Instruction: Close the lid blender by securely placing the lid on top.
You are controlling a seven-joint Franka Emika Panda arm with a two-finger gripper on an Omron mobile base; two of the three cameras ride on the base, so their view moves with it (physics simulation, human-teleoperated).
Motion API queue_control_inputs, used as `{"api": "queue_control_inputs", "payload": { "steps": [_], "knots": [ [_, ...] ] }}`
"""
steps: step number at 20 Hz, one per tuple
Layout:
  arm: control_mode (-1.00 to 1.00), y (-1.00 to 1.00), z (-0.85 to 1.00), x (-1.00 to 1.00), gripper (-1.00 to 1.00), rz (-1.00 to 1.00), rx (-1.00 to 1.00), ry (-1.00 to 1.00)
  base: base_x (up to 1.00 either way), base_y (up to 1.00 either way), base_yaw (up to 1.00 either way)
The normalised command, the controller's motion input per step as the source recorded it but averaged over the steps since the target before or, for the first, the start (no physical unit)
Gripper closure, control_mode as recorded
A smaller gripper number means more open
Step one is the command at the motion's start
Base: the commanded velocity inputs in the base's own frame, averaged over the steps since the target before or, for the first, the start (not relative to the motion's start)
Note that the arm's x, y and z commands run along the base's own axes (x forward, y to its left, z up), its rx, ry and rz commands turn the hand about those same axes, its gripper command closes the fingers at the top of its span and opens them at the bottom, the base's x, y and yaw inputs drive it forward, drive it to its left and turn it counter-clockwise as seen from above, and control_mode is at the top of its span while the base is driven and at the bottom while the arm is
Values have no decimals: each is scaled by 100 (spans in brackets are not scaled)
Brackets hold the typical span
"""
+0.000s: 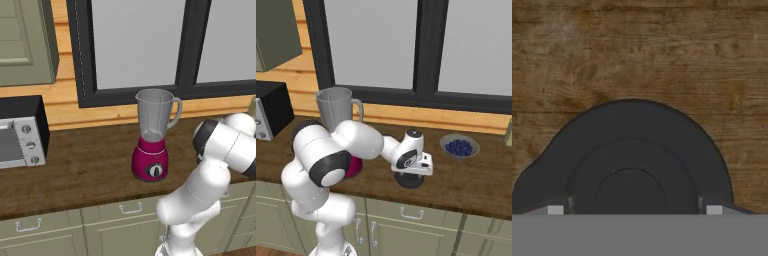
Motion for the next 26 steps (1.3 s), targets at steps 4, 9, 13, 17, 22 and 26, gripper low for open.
{"api": "queue_control_inputs", "payload": {
  "steps": [4, 9, 13, 17, 22, 26],
  "knots": [
    [-100, 0, -41, 1, 100, 0, 0, 0, 0, 0, 0],
    [-100, 0, -44, 0, 100, 0, 0, 0, 0, 0, 0],
    [-100, 0, -24, 0, 100, 0, 0, 0, 0, 0, 0],
    [-100, 0, 0, 0, 100, 0, 0, 0, 0, 0, 0],
    [-100, 26, -32, -12, 100, 0, -1, 0, 0, 0, 0],
    [-100, 43, -23, -24, 100, 0, 0, 0, 0, 0, 0]
  ]
}}
